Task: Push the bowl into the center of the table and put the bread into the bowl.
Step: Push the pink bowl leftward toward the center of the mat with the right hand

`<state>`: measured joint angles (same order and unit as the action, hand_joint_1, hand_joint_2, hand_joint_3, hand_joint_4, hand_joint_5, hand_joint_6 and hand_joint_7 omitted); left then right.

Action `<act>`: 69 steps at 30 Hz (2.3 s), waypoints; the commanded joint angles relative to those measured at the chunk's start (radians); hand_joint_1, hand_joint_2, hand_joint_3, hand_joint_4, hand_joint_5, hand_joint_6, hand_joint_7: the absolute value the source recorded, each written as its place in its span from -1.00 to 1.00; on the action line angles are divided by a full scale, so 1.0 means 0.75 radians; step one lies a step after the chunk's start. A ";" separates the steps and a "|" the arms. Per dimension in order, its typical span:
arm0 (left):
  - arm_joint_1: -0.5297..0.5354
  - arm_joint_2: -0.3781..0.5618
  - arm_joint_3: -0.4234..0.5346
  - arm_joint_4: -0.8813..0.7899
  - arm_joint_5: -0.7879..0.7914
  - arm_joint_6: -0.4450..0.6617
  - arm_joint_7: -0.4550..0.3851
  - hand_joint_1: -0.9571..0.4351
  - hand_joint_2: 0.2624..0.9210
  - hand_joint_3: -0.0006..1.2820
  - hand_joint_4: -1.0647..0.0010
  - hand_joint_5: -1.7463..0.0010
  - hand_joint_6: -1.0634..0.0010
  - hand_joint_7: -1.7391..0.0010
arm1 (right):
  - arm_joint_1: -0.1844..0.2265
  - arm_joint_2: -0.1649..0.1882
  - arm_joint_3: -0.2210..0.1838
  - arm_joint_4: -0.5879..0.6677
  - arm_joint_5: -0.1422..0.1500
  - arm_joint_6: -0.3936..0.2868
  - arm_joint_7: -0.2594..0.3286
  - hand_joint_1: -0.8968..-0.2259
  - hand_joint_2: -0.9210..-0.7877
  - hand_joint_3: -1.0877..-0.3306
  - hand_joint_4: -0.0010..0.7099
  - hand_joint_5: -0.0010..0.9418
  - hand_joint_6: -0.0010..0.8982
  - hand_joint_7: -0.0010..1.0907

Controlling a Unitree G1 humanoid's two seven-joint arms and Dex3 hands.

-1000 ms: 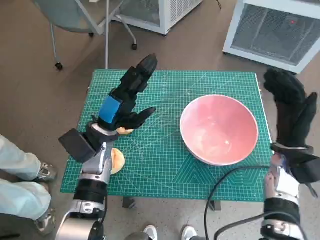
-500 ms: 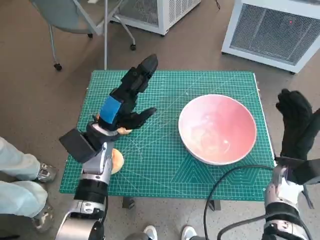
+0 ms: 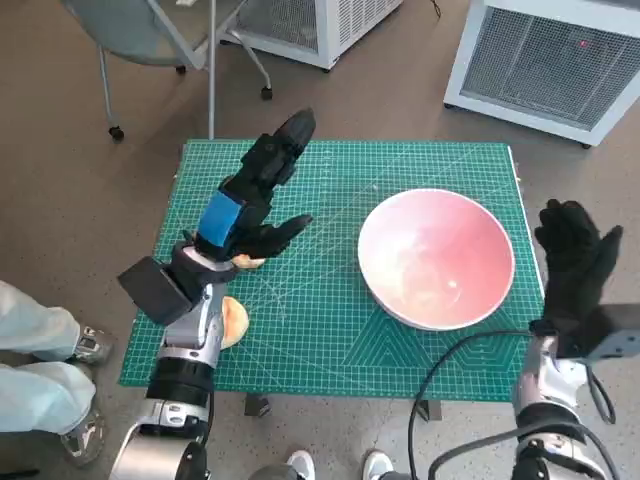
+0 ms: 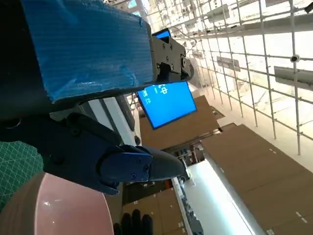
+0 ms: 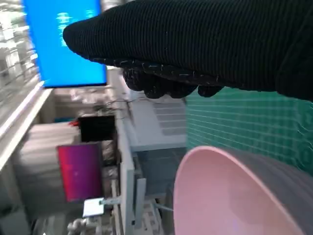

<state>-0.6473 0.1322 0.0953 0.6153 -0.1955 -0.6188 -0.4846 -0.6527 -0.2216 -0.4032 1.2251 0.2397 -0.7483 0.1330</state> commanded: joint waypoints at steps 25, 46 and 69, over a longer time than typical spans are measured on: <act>0.045 0.062 0.009 -0.055 0.000 -0.001 0.002 -0.45 1.00 -0.46 0.74 0.99 0.75 0.75 | -0.190 0.178 -0.054 0.100 0.052 0.267 0.046 0.05 -1.00 -0.39 -0.20 -0.98 -0.54 -0.28; 0.101 0.097 0.013 -0.106 0.025 -0.015 0.057 -0.46 1.00 -0.42 0.72 0.99 0.74 0.76 | -0.272 0.257 -0.034 0.122 0.026 0.354 0.012 -0.03 -1.00 -0.35 -0.16 -0.99 -0.42 -0.32; 0.127 0.100 0.015 -0.120 0.040 -0.014 0.110 -0.46 1.00 -0.42 0.71 1.00 0.72 0.79 | -0.320 0.274 -0.006 0.132 -0.028 0.437 -0.031 -0.01 -1.00 -0.33 -0.13 -0.99 -0.35 -0.37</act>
<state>-0.5628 0.2002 0.0997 0.5360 -0.1707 -0.6189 -0.4121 -0.8949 -0.0200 -0.4080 1.3047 0.2280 -0.4463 0.1245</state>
